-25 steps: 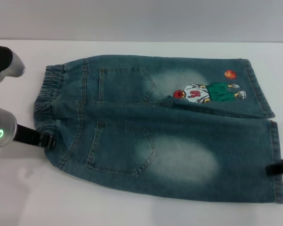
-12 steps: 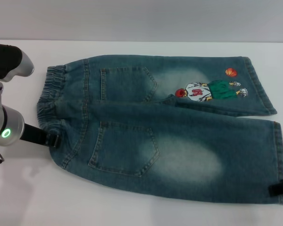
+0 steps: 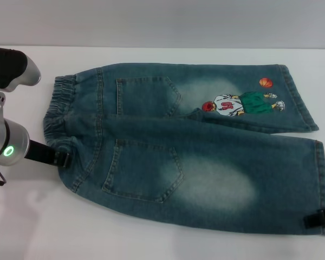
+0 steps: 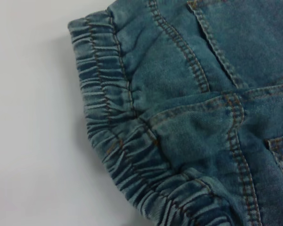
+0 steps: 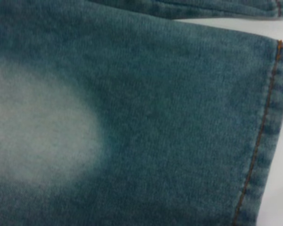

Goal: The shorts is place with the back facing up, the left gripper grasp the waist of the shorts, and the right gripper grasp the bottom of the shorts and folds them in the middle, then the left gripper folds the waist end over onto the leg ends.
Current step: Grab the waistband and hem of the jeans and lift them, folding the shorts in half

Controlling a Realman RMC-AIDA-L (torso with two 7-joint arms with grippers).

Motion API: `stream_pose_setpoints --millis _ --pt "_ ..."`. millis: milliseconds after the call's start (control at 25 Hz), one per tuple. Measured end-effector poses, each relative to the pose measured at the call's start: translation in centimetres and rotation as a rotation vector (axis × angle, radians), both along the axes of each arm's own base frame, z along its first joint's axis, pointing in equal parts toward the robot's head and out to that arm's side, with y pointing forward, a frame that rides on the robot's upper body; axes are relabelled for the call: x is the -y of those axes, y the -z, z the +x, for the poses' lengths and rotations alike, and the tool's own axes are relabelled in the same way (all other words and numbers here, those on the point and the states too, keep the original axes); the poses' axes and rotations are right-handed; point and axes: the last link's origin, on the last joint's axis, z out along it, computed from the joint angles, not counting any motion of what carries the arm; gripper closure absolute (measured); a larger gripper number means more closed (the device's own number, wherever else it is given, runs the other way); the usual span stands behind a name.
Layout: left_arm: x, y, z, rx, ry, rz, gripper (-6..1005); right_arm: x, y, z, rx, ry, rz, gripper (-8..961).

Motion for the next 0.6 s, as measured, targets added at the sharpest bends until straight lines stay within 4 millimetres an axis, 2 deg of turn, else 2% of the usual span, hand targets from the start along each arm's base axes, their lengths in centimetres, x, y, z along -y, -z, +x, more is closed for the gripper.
stream_pose_setpoints --millis 600 --pt "-0.14 0.11 0.28 -0.001 0.008 -0.004 787 0.00 -0.33 0.55 0.070 0.011 0.006 438"
